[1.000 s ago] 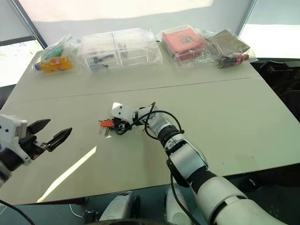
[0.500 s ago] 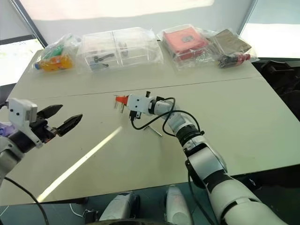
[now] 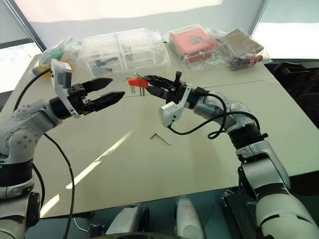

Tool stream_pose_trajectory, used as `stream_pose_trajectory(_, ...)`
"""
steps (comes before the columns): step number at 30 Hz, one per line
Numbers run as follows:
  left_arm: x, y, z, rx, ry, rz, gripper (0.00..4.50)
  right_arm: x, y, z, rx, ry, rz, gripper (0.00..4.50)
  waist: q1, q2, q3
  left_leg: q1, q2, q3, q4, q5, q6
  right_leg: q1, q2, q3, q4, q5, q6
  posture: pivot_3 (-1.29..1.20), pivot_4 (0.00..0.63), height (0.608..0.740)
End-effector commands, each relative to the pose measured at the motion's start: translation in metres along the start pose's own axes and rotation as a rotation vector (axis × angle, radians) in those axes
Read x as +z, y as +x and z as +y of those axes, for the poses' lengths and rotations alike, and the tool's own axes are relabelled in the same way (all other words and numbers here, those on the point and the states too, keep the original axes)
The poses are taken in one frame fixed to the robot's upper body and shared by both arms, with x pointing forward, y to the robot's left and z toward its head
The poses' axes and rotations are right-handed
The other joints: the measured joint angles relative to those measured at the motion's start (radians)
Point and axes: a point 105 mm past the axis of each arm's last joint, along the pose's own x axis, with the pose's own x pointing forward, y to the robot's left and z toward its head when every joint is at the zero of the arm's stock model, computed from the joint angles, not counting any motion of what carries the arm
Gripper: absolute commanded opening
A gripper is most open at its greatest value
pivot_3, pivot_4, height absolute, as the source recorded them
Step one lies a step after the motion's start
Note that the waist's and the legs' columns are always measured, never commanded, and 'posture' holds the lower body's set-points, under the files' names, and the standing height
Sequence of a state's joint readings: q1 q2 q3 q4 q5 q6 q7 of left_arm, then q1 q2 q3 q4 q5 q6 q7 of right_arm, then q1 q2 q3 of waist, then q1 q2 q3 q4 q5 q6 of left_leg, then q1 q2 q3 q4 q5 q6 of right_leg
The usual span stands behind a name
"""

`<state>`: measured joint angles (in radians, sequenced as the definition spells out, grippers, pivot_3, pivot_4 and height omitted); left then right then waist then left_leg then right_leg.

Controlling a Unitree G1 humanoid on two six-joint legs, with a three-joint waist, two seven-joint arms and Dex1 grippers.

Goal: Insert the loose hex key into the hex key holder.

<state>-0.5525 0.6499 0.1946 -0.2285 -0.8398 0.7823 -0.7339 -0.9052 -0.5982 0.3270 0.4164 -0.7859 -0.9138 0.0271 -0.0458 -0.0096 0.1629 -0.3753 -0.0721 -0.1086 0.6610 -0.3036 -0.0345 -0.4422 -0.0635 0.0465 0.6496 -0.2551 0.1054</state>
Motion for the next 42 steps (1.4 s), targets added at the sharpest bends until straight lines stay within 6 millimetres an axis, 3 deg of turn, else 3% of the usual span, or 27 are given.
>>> stream_pose_trajectory(1,0.007,0.006,-0.012,-0.121,-0.004,-0.003,4.50,0.012,0.002,-0.030,-0.117,-0.101,-0.076,0.99,0.000,0.000,0.000,0.000,0.000,0.000,0.000,0.000,0.000,0.000,0.000,0.000,0.000,0.000,0.000,0.00,0.150,0.740)
stream_pose_trajectory(11,0.013,0.021,-0.019,-0.214,0.011,-0.016,4.50,0.026,-0.001,-0.035,-0.122,-0.110,-0.122,0.99,0.003,0.000,0.000,0.000,0.000,0.000,0.002,0.000,0.000,0.001,0.000,0.001,0.000,0.000,0.000,0.00,0.150,0.740)
stream_pose_trajectory(18,0.015,0.024,-0.020,-0.226,0.034,-0.024,4.50,0.029,-0.003,-0.023,-0.049,-0.059,-0.135,0.99,0.001,0.000,0.000,0.000,0.000,0.000,0.002,0.000,0.000,0.001,0.000,0.001,0.000,0.000,0.000,0.00,0.150,0.740)
stream_pose_trajectory(32,0.003,0.028,-0.023,-0.229,0.069,0.002,4.50,0.029,-0.002,-0.023,-0.040,-0.031,-0.128,0.99,0.002,0.000,0.000,0.000,0.000,0.000,0.002,0.000,0.000,0.001,0.000,0.001,0.000,0.000,0.000,0.00,0.150,0.740)
stream_pose_trajectory(35,0.003,0.030,-0.023,-0.231,0.066,0.000,3.66,0.029,-0.002,-0.024,-0.038,-0.029,-0.127,0.99,0.002,0.000,0.000,0.000,0.000,0.000,0.002,0.000,0.000,0.001,0.000,0.001,0.000,0.000,0.000,0.00,0.150,0.740)
stream_pose_trajectory(42,0.002,0.032,-0.025,-0.243,0.061,-0.004,0.03,0.030,-0.002,-0.023,-0.032,-0.026,-0.125,0.99,0.002,0.000,0.000,0.000,0.000,0.000,0.002,0.000,0.000,0.001,0.000,0.001,0.000,0.000,0.000,0.00,0.150,0.740)
